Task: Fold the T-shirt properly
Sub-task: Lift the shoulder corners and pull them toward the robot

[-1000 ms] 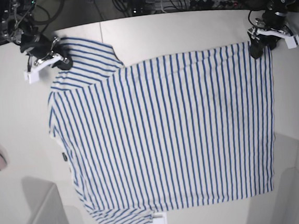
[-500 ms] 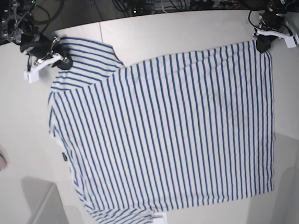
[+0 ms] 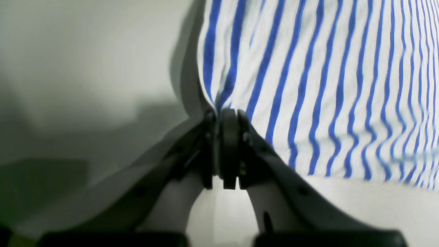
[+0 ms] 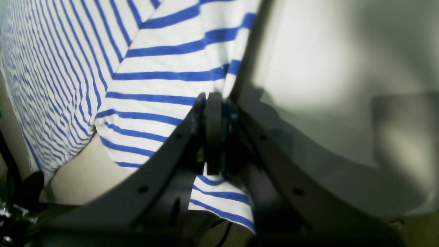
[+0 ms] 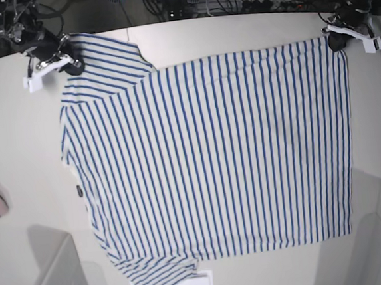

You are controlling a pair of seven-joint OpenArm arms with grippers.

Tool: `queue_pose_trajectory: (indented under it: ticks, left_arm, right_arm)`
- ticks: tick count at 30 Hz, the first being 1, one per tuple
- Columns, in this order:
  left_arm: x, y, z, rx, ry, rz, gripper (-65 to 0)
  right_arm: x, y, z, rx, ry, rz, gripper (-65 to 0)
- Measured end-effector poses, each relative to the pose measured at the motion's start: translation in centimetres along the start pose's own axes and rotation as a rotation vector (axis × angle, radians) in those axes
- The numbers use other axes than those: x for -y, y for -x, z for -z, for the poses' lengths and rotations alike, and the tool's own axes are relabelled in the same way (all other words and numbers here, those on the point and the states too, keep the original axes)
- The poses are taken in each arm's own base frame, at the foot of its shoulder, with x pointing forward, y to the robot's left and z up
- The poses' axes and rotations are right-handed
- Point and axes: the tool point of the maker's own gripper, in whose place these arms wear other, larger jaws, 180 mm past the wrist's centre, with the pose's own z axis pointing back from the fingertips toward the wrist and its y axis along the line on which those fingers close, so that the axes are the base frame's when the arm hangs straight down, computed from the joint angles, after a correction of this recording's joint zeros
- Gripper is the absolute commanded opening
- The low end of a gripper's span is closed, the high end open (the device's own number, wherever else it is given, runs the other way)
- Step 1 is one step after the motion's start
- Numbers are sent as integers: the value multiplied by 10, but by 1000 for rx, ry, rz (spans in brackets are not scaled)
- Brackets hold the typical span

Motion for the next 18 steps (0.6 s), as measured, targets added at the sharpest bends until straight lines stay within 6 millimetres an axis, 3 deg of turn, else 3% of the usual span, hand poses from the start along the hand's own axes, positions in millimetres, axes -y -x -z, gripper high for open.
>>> queue_pose_trajectory:
  ticks: [7,11,18]
  left_arm:
    - [-7,5,-12,-36,-30,50,-650]
    - [-7,3,-21,-42,-53,89,-650]
    - [4,-18,-33,5,-51,163,-650]
  right_arm:
    - [1,17,-16,-37,30,-39,-650]
    - [-10,24,-20,-33,13,-29,-650]
    - [-35,9,-33,21,-31,-94,-650]
